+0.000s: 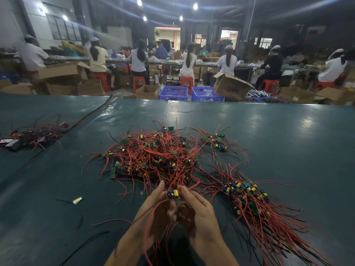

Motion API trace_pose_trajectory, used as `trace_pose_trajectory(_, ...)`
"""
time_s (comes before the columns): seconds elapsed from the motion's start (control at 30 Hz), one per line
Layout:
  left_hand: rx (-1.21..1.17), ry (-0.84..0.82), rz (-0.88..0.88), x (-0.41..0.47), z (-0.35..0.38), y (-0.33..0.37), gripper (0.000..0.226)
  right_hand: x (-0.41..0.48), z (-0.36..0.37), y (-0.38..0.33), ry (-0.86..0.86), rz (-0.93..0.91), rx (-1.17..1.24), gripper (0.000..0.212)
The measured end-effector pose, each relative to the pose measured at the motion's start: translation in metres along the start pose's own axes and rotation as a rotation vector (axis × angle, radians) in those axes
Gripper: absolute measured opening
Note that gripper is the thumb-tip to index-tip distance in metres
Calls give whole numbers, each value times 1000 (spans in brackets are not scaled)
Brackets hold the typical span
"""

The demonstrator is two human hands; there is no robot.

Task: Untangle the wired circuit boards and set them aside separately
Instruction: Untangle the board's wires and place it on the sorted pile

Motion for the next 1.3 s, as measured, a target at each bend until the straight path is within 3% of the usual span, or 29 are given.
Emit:
trace_pose_trajectory(0.07,-163,1,22,3,9,2,37,0,0,-2,-10,-11,51,26)
trace_pose_trajectory(0.13,-83,-17,110,-1,-3,-8,26,1,-1,-2,-7,-16,60,30)
trace_pose_trajectory(0.33,294,97,369,2,-1,-10,34,-4,1,-4,-33,-7,38,21)
trace_pose_trajectory(0.47,287,196,457,4,0,-12,54,-10,6,-2,-83,-3,-62,14)
trace_pose_trajectory(0.63,281,278,537,6,0,-10,38,-11,9,1,-64,-8,-67,13)
trace_pose_trajectory(0.73,269,305,550,7,3,-11,31,-8,7,6,-49,21,-24,17)
trace_pose_trajectory(0.9,209,316,519,8,4,-15,30,-1,5,16,39,38,-35,46)
trace_pose_trajectory(1.07,259,391,486,13,2,-18,46,4,2,12,142,43,-42,39)
trace_pose_trajectory(1.3,340,375,481,7,8,-14,41,13,-17,-10,282,-37,67,19)
Point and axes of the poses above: each hand's wrist, its own x-axis towards the middle knuckle, its own z-axis out of the palm, y = z × x, the point moved 1 cm from there along x, towards the middle knuckle, and after that the axes turned 5 degrees about -z, right-handed, at the moved point
